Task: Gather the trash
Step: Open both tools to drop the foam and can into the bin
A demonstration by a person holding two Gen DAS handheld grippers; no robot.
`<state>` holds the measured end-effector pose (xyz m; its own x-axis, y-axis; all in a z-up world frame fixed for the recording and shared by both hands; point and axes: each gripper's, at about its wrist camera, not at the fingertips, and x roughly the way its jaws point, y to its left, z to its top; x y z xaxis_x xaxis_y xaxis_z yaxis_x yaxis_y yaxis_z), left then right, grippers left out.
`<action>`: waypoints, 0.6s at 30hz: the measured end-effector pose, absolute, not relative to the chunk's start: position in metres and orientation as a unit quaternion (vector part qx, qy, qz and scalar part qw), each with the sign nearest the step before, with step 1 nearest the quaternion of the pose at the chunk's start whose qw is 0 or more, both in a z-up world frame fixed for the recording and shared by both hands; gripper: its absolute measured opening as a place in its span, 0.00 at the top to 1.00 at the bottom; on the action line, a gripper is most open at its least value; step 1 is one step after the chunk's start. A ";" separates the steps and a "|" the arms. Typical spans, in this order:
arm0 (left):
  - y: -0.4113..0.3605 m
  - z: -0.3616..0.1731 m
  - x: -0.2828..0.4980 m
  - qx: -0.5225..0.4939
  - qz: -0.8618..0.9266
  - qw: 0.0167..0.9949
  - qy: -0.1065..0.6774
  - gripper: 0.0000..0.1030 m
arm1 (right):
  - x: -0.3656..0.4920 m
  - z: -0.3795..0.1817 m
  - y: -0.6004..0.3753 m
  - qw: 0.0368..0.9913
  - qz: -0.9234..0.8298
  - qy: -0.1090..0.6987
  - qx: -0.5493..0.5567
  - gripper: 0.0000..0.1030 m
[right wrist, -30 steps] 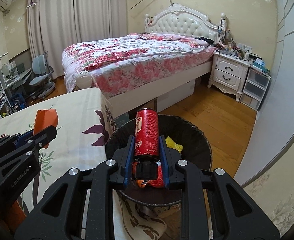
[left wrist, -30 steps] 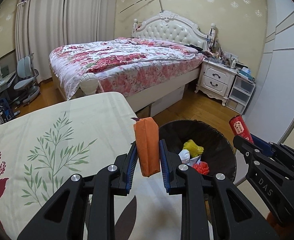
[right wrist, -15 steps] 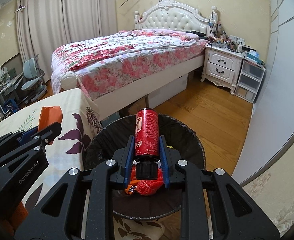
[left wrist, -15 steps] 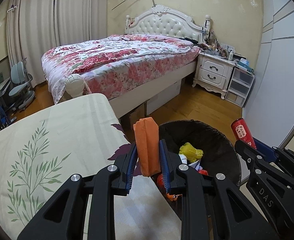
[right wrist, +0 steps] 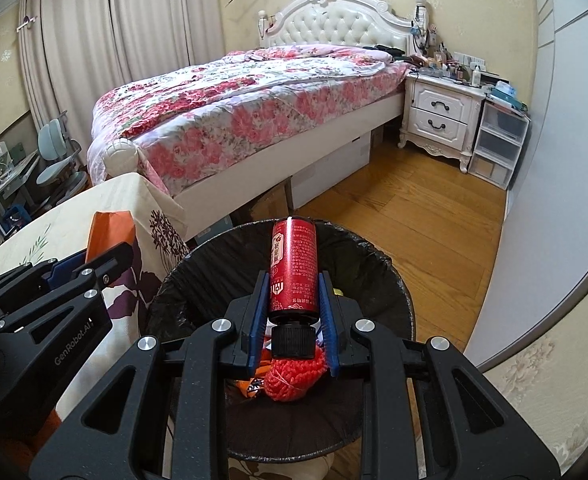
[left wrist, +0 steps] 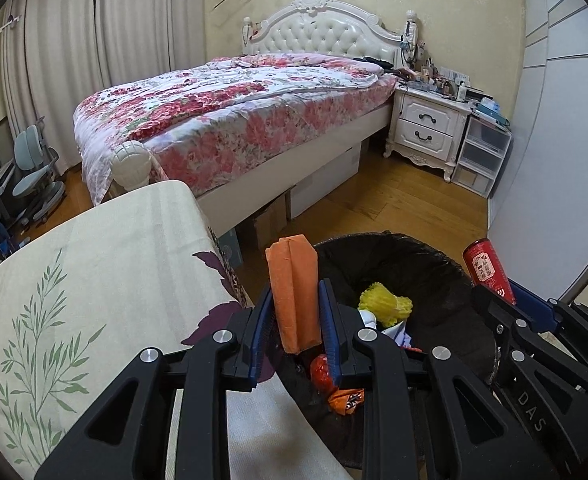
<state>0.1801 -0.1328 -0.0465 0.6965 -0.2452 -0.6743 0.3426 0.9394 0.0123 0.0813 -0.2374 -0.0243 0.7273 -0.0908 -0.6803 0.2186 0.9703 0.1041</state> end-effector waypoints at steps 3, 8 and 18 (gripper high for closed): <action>-0.134 -0.048 0.185 0.070 -0.159 0.918 0.357 0.76 | 0.085 -0.027 -0.240 0.923 -0.085 0.364 0.091 0.77; -0.137 -0.051 0.188 0.079 -0.159 0.916 0.360 0.68 | 0.088 -0.031 -0.243 0.921 -0.091 0.367 0.091 0.77; -0.134 -0.047 0.186 0.072 -0.155 0.920 0.351 0.27 | 0.088 -0.030 -0.245 0.922 -0.107 0.362 0.086 0.60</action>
<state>0.1864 -0.1344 -0.0467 0.7049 -0.2350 -0.6693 0.3363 0.9415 0.0236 0.0876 -0.2450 -0.0305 0.7146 -0.1348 -0.6864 0.2596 0.9623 0.0814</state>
